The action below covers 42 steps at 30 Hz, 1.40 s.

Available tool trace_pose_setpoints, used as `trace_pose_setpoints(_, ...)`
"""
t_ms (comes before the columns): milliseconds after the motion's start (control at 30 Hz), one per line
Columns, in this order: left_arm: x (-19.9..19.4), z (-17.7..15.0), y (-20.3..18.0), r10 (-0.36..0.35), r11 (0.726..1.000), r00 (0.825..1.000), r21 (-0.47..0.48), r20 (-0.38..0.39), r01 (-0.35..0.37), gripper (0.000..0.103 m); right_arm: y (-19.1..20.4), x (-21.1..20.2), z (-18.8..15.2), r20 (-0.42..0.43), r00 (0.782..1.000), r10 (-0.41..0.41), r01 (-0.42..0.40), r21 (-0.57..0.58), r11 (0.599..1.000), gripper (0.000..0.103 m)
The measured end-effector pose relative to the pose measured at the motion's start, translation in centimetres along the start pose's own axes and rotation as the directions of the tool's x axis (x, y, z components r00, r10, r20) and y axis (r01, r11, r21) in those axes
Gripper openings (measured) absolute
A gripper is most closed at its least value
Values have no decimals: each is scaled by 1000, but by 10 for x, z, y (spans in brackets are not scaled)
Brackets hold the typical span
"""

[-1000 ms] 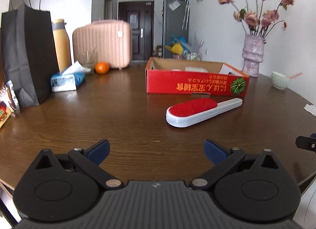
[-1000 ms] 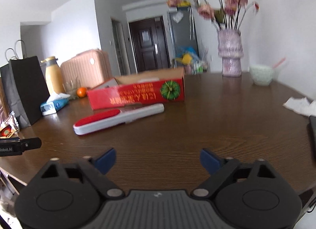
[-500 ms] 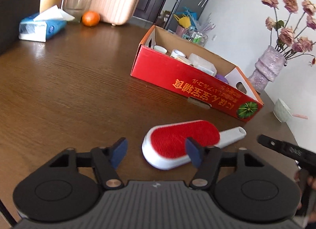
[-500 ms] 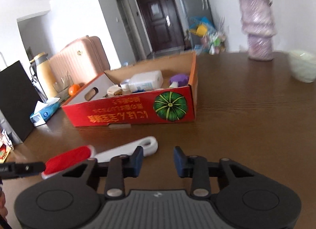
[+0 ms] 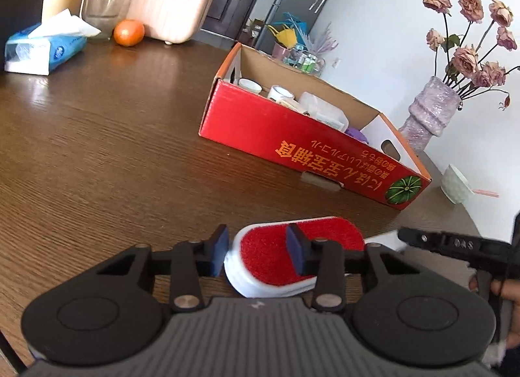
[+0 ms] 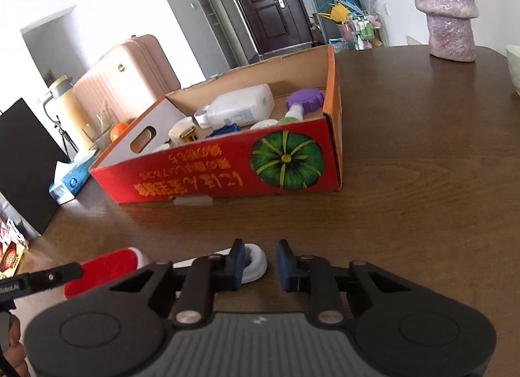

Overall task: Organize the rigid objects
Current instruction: 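Grasp the lint brush's red head with the left tool while the right tool grasps its handle, then lift the lint brush with both tools and carry it over the red box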

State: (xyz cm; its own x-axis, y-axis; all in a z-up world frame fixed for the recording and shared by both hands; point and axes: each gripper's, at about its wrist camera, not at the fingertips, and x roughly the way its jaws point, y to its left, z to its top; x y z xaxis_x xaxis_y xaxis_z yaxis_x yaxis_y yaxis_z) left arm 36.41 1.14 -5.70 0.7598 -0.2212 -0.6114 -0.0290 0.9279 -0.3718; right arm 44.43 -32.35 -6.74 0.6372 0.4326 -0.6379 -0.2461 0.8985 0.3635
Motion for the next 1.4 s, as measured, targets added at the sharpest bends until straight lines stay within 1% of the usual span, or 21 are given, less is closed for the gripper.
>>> trace_pose_setpoints(33,-1,-1,0,3,1000,1000,4,3,-3,39,3,-4,-5,4,1000,-5,4,4,1000,14)
trace_pose_setpoints(167,-4,-3,3,13,1000,1000,-10,11,-12,40,5,-21,-27,30,1000,-2,0,67,998,14)
trace_pose_setpoints(267,-10,-5,1,23,999,1000,-23,7,-23,40,5,-28,-36,35,999,0,-4,117,993,15)
trace_pose_setpoints(300,-14,-7,0,22,1000,1000,-18,19,-22,40,6,-31,-39,36,999,-7,2,123,992,15)
trace_pose_setpoints(367,-27,-15,-2,20,1000,997,1,68,-20,40,11,-39,-46,52,998,-19,12,133,991,15)
trace_pose_setpoints(467,-45,-26,-9,19,999,991,45,134,-25,40,21,-58,-59,114,993,-27,13,122,992,15)
trace_pose_setpoints(533,-60,-29,-10,-1,999,985,48,171,-8,40,30,-75,-67,163,986,-35,17,107,994,15)
trace_pose_setpoints(600,-76,-31,-13,-22,999,976,51,215,11,40,37,-94,-72,208,978,-33,14,94,996,15)
trace_pose_setpoints(700,-103,-33,-22,-60,996,956,82,287,38,40,50,-125,-80,276,961,-34,12,82,997,15)
trace_pose_setpoints(800,-129,-36,-32,-95,993,935,97,342,66,40,61,-158,-87,351,935,-48,27,63,998,15)
trace_pose_setpoints(900,-153,-40,-40,-118,990,916,119,385,77,40,73,-188,-96,426,903,-55,40,44,998,15)
trace_pose_setpoints(1067,-189,-48,-52,-141,985,883,154,448,79,41,89,-221,-111,497,866,-54,48,24,999,15)
trace_pose_setpoints(1133,-199,-52,-54,-148,983,875,163,460,80,41,93,-228,-116,513,857,-50,41,29,999,15)
trace_pose_setpoints(1267,-212,-56,-58,-156,982,867,169,474,84,41,97,-243,-128,539,841,-51,40,32,999,15)
trace_pose_setpoints(1367,-219,-55,-62,-155,981,862,180,482,76,41,99,-249,-131,552,832,-53,39,36,999,15)
trace_pose_setpoints(1400,-220,-54,-62,-157,980,859,184,488,75,41,100,-250,-131,554,830,-54,43,33,999,15)
